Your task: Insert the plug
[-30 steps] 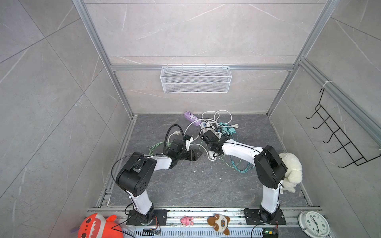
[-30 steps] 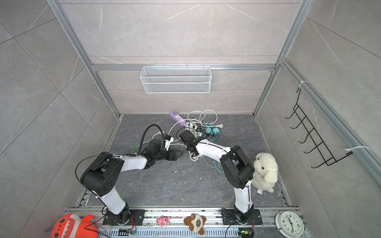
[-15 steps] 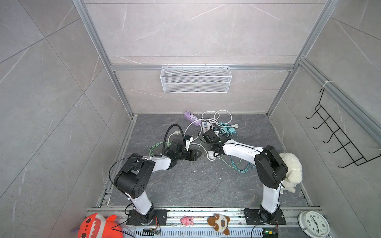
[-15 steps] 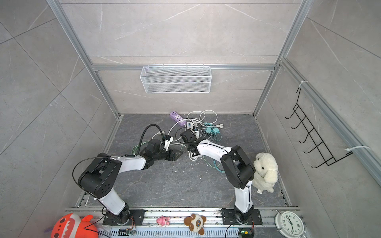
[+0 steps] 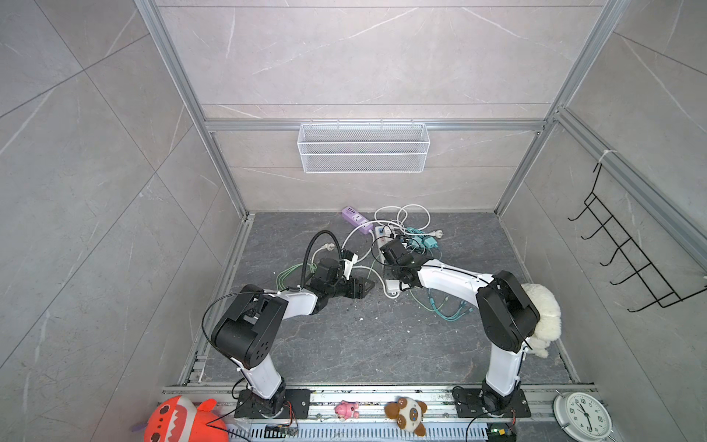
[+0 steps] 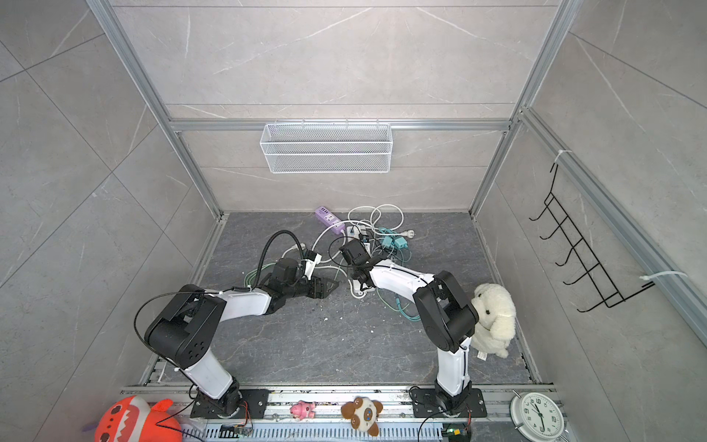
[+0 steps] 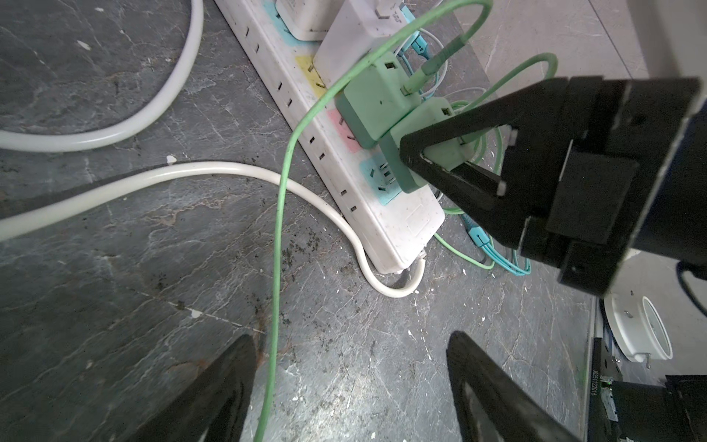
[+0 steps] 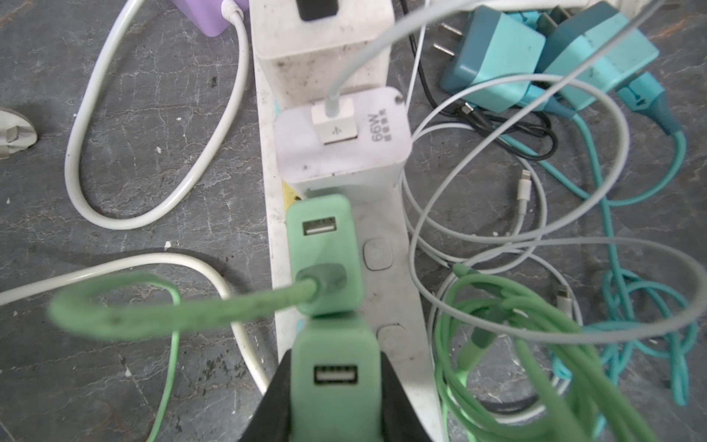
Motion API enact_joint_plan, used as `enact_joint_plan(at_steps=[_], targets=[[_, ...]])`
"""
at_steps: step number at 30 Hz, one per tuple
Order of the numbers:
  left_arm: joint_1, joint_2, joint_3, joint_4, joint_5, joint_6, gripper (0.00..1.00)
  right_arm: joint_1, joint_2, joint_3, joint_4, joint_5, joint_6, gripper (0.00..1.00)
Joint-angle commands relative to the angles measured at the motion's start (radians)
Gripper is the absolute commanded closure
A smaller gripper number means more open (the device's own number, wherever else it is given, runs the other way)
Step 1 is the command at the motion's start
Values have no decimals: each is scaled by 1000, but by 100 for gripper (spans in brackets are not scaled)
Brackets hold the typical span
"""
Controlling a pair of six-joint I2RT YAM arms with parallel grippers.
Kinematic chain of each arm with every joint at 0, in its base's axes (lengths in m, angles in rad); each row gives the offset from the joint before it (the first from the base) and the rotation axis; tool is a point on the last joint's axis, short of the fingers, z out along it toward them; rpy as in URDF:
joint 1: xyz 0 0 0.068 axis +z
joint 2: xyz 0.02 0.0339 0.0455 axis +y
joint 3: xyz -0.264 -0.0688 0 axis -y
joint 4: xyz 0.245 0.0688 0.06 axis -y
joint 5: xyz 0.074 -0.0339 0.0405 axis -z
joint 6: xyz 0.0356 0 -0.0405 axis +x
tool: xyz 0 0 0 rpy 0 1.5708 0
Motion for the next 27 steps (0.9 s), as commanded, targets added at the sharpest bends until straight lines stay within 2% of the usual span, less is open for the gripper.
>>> enact_joint_plan(at_steps=[1, 9, 19, 27], targets=[[4, -14, 4, 18, -3, 20, 19, -7, 2, -31, -42, -44, -12, 100], [4, -5, 7, 19, -3, 20, 19, -12, -55, -60, -25, -62, -23, 100], [4, -13, 4, 13, -5, 23, 19, -28, -49, -37, -8, -68, -73, 100], [4, -14, 7, 12, -2, 23, 20, -37, -5, -20, 4, -65, -67, 100]])
